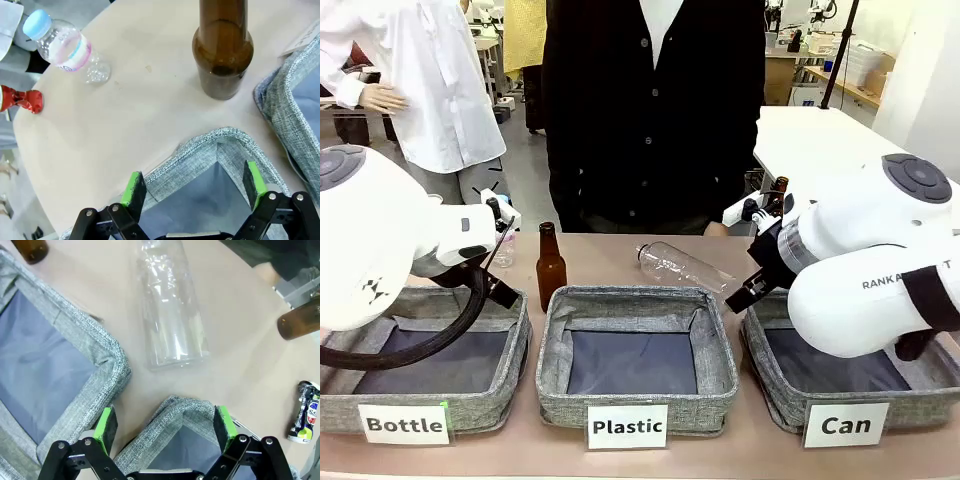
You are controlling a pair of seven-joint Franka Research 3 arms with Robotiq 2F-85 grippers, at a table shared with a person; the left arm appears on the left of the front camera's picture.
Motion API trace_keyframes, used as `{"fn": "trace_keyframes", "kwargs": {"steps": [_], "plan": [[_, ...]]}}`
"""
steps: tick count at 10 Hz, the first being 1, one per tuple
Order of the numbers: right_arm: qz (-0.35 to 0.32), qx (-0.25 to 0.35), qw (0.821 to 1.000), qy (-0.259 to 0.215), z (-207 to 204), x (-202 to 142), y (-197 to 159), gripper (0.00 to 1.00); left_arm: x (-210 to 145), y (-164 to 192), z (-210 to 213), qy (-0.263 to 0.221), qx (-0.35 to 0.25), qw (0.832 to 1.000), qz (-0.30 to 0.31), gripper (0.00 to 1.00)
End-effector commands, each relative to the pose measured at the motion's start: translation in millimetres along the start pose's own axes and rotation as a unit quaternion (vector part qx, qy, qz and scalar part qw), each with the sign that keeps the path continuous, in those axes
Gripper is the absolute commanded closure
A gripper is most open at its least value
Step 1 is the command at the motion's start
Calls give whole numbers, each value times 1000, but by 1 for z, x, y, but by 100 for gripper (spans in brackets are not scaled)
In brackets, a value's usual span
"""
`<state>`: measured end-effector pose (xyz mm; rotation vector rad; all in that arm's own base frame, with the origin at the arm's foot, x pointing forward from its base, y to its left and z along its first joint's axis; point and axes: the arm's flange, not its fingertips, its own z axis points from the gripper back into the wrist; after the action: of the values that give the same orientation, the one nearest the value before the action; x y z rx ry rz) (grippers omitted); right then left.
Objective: Sort the can waste into the basket.
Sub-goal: Pick up the can waste from the table and place it in the right Fabric basket.
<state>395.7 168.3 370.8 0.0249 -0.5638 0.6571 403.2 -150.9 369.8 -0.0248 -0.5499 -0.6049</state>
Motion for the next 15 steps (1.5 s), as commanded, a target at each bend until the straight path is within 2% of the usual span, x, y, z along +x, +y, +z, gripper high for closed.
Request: {"fn": "trace_keyframes", "kwargs": {"steps": [1, 13, 14, 15], "plan": [[0, 0, 1000, -1, 0, 0, 0, 0, 0, 0, 0, -1, 0, 1000, 0, 0], [0, 0, 1000, 0, 0, 0, 0, 0, 0, 0, 0, 0, 0, 1000, 0, 0], [17, 44, 999, 0, 29, 6, -4, 0, 3, 0, 37, -1, -15, 1000, -9, 0], [-6, 76, 997, -6, 70, 6, -15, 0, 3, -2, 87, -9, -143, 989, -28, 0]]}}
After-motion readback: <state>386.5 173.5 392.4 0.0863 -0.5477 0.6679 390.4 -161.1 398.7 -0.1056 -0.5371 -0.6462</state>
